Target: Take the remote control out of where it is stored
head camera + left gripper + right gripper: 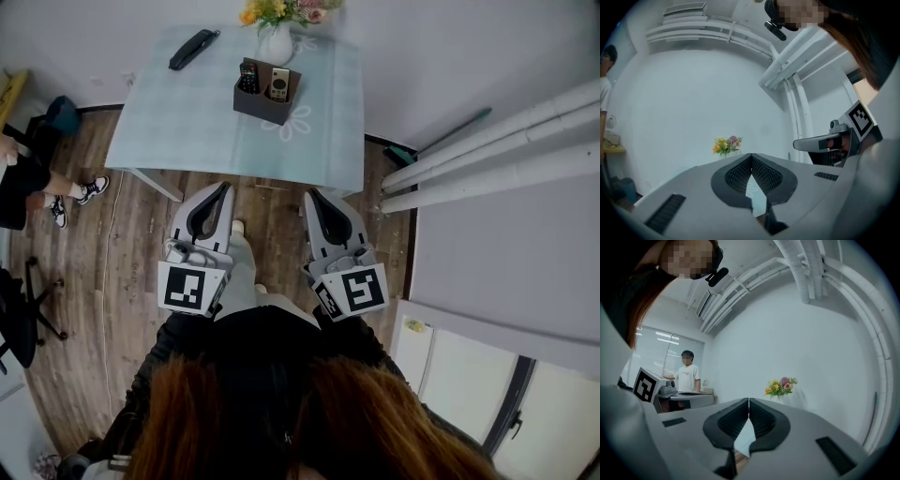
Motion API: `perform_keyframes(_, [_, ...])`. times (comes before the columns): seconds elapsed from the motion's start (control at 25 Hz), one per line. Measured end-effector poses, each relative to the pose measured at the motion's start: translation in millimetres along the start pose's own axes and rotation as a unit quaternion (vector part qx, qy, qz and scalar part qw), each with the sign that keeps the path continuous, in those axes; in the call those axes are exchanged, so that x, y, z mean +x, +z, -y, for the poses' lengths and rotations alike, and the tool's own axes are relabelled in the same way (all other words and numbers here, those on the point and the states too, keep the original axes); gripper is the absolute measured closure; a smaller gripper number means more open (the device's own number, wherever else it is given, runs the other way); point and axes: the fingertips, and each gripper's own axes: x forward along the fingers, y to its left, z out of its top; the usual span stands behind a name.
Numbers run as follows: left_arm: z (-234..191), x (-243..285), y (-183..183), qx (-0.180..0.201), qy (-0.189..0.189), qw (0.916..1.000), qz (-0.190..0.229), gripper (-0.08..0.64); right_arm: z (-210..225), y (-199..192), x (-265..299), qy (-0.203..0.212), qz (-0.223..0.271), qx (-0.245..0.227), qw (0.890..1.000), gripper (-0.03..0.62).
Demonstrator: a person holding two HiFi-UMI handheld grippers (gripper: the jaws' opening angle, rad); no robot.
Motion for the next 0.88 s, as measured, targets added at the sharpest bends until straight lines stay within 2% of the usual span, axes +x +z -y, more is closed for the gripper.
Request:
perform_keyframes(0.24, [-32.6, 42.5, -3.6, -0.005, -0.013, 0.9999, -0.006, 0.555, 11.0, -1.9, 50.3, 0.0, -0.003, -0.003, 1.0, 0.577])
perform_keyframes(0.68, [-111.1, 130.1, 13.8, 0.003, -0.055, 0.9984, 0.006, 0.555, 45.1, 14.1, 154.3, -0.035, -0.004, -0.007, 0.999, 0.577])
perform_keyframes(0.88, [-138.0, 156.3, 11.9, -0.004, -0.068, 0.9977, -0.001, 0.555, 55.7, 14.7, 189.8, -0.052, -0.007, -0.008, 0.999, 0.577])
